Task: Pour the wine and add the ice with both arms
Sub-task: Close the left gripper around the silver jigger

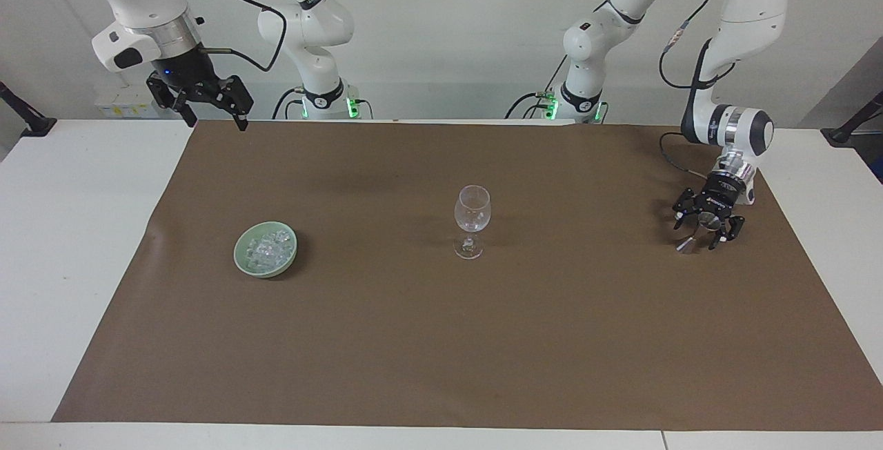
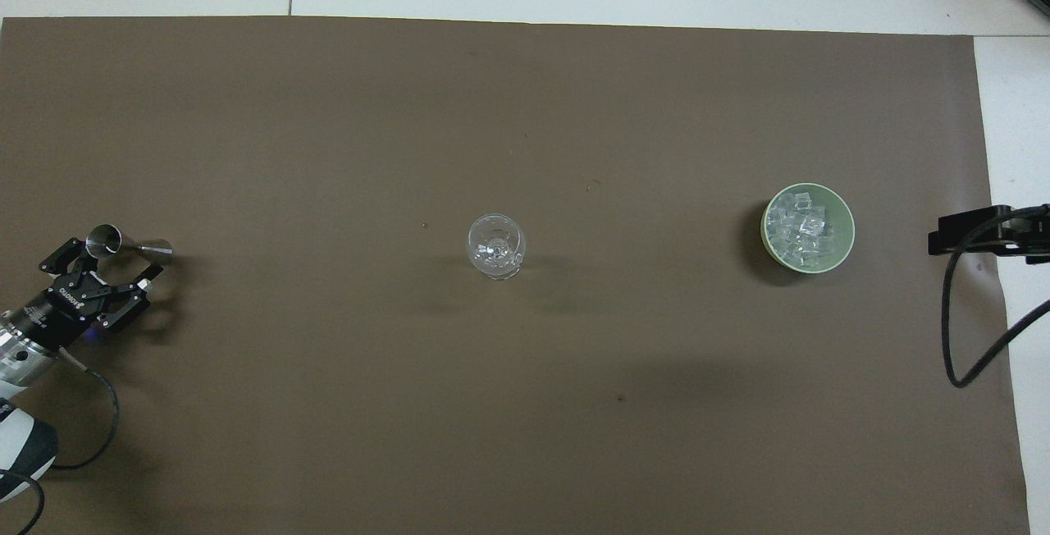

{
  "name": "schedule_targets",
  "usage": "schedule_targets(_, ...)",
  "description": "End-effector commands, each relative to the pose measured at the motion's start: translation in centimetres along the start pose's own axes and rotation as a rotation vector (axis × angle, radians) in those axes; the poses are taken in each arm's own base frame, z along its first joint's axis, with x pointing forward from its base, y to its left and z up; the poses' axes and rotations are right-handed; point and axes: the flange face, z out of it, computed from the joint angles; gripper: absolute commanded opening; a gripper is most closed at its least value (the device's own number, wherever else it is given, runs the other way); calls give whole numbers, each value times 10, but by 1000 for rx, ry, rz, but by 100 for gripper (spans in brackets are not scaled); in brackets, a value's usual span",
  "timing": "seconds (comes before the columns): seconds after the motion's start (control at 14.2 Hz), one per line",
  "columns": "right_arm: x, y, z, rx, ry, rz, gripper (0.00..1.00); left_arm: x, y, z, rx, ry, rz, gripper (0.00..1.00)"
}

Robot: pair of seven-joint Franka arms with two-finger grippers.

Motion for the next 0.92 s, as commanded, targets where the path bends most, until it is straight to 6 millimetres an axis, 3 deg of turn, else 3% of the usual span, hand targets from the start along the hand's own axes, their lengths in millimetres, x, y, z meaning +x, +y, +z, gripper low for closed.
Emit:
schedule_targets(0.0,-7,1,-1,11,-1,-19,100,1,-1,0,-13,-30,2,83)
schedule_targets(0.85,-7,1,-1,11,-1,-19,100,-1,0,-2,-14,-49,1,60)
